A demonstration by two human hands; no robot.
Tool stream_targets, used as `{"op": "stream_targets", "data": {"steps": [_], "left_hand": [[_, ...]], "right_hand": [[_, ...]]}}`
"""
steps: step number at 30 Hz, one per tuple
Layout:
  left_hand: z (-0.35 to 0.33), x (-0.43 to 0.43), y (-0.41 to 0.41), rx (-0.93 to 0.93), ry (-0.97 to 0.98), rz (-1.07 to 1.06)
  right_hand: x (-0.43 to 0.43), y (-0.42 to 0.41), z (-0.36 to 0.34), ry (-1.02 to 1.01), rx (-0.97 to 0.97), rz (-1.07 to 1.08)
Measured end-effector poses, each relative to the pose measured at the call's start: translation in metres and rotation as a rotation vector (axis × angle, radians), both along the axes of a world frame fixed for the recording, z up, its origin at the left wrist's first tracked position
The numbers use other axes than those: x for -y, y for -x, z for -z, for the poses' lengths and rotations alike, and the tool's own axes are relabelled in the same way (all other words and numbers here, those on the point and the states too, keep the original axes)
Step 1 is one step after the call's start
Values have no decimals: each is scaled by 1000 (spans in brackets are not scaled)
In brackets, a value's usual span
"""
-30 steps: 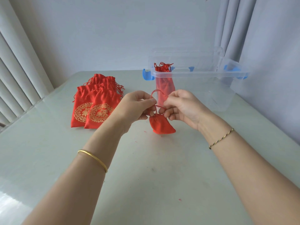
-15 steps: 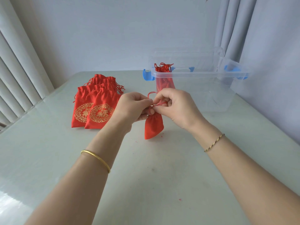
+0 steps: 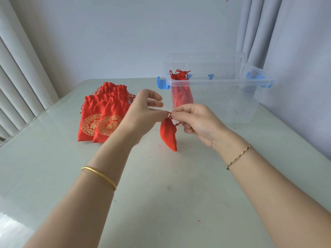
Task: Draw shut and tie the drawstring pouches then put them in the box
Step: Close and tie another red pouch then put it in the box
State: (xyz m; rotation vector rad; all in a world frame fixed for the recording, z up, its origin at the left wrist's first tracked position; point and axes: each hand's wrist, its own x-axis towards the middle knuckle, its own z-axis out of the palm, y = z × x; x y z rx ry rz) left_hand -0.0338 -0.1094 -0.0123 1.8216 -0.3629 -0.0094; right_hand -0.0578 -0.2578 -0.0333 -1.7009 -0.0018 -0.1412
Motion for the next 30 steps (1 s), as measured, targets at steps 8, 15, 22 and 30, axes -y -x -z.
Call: {"op": "stream_targets", "data": {"steps": [8,15,22,30], "left_hand": [[1,5,2,176,-199,-16],[3,8,2,245,-279,-16],[6,3,-4,279,-343,-53],[9,3,-2,175,-375,6]], "right_hand": [[4,-3,1,-450,-229,-87],[4,-4,2,-438,-209,-79],[20,-2,0,-188,-143,52],[31,3,-1,315,-69,150]]}}
